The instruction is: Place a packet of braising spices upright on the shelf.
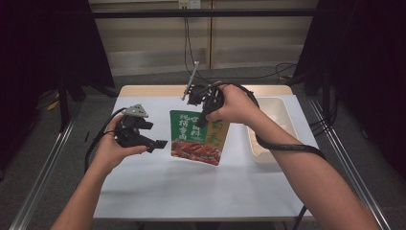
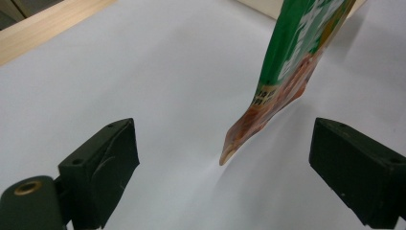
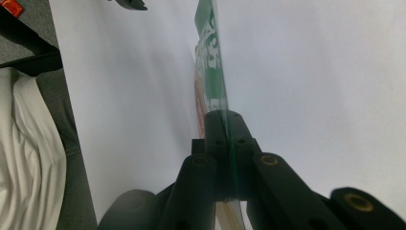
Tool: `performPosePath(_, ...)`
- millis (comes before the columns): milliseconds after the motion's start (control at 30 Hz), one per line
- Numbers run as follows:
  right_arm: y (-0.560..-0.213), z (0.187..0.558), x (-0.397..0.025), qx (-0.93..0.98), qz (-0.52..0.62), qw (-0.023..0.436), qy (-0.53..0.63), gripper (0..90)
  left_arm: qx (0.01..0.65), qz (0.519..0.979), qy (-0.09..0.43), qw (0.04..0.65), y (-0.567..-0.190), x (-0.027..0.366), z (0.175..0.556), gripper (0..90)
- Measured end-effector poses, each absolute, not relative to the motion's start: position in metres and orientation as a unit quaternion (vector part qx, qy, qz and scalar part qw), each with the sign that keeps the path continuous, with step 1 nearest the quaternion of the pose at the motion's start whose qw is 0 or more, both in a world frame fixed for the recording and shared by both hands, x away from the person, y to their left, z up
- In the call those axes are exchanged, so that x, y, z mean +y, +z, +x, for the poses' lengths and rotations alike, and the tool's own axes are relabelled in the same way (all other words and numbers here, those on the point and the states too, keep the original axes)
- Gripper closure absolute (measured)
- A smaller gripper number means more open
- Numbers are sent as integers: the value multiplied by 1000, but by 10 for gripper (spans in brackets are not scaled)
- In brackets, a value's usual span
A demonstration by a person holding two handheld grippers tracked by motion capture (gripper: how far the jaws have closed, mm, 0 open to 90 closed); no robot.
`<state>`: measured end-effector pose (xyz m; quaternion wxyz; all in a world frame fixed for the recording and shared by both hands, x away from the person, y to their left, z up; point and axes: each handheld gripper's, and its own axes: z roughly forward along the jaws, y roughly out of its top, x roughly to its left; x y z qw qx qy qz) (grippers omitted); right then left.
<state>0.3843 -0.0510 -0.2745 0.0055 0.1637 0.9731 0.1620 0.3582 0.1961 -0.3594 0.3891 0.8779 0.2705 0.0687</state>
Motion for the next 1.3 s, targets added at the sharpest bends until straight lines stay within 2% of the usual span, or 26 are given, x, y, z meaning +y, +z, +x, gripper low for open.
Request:
performPosePath(900,-258,396,-74,980,139,23,141,900,310,869,62,381,-401,217,344,72)
performPosePath(1300,-249,405,-89,981,135,29,135,900,327,864,47,379,-414,231,344,31)
